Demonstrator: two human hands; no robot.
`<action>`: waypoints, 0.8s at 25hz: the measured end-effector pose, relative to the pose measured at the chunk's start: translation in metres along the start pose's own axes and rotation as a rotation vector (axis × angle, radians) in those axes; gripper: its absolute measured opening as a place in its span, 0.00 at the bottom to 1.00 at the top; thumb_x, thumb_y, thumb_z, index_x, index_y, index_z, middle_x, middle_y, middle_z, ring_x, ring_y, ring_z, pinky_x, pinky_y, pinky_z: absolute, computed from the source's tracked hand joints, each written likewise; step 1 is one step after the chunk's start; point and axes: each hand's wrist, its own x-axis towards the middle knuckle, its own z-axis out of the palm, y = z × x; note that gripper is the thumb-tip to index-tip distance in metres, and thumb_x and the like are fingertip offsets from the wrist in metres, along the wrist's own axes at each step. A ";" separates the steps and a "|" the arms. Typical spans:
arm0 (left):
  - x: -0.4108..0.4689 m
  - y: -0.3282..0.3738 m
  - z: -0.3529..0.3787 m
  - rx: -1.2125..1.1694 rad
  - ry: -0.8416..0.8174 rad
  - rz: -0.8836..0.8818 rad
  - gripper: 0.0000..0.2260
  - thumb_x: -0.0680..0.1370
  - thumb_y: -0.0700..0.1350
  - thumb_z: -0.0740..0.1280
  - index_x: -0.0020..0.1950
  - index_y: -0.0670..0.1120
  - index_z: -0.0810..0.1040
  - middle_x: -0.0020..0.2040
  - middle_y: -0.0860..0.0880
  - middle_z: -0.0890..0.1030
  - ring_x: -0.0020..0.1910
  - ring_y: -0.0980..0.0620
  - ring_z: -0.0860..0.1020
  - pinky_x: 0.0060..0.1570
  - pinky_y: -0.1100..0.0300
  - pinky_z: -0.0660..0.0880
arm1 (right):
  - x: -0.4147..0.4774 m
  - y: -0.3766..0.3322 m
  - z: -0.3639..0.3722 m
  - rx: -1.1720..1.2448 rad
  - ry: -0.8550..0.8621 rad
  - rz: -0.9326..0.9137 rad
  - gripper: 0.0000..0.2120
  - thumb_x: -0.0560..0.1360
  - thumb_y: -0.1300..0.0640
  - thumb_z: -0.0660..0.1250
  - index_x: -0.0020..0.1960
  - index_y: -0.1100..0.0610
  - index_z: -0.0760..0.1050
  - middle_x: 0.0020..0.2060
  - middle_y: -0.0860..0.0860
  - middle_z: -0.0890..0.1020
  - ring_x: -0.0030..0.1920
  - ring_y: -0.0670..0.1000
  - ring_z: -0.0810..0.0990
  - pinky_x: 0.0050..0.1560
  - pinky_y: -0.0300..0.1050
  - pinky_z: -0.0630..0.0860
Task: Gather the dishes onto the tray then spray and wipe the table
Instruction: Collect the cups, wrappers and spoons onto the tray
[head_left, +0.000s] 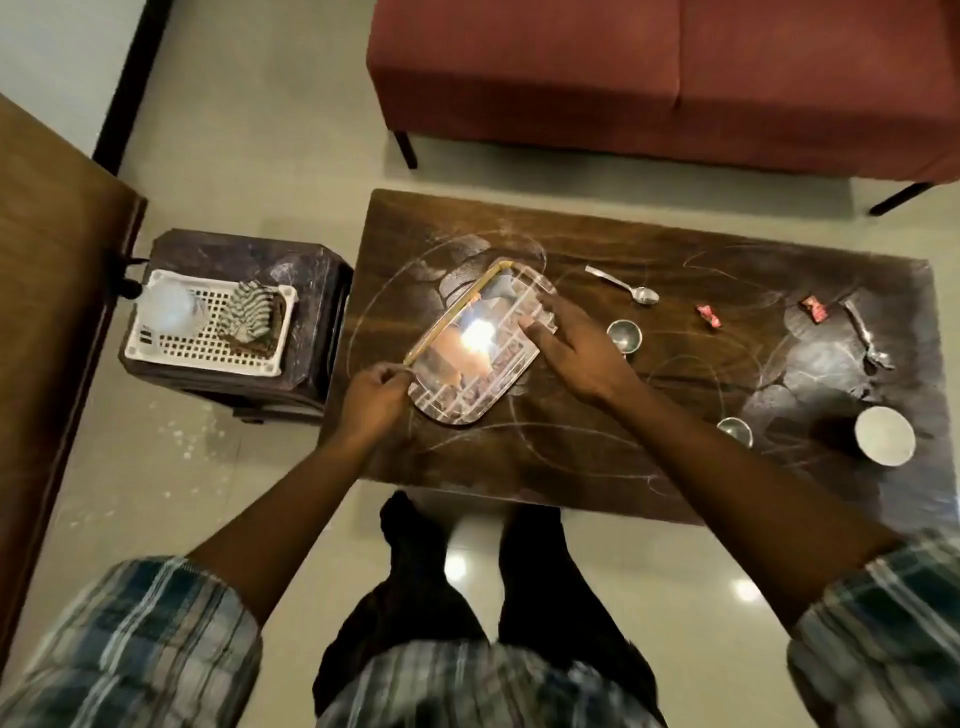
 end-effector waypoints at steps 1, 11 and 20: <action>0.014 -0.009 0.011 -0.062 0.047 -0.066 0.10 0.84 0.43 0.68 0.61 0.43 0.85 0.57 0.45 0.86 0.56 0.45 0.83 0.54 0.56 0.75 | 0.015 0.015 -0.001 0.037 -0.011 -0.007 0.33 0.84 0.33 0.60 0.81 0.53 0.70 0.76 0.48 0.76 0.74 0.48 0.74 0.76 0.48 0.69; 0.124 -0.106 0.108 -0.386 0.235 -0.342 0.10 0.82 0.40 0.71 0.63 0.45 0.80 0.52 0.47 0.85 0.52 0.49 0.83 0.51 0.53 0.81 | 0.162 0.178 0.052 -0.099 0.010 0.155 0.28 0.86 0.45 0.65 0.82 0.56 0.67 0.79 0.58 0.72 0.79 0.58 0.70 0.78 0.52 0.67; 0.148 -0.135 0.115 -0.251 0.420 -0.180 0.18 0.78 0.34 0.74 0.64 0.49 0.81 0.52 0.49 0.87 0.54 0.48 0.86 0.56 0.51 0.84 | 0.202 0.225 0.081 -0.041 0.083 0.229 0.18 0.75 0.57 0.65 0.62 0.52 0.84 0.52 0.48 0.89 0.51 0.51 0.88 0.57 0.55 0.85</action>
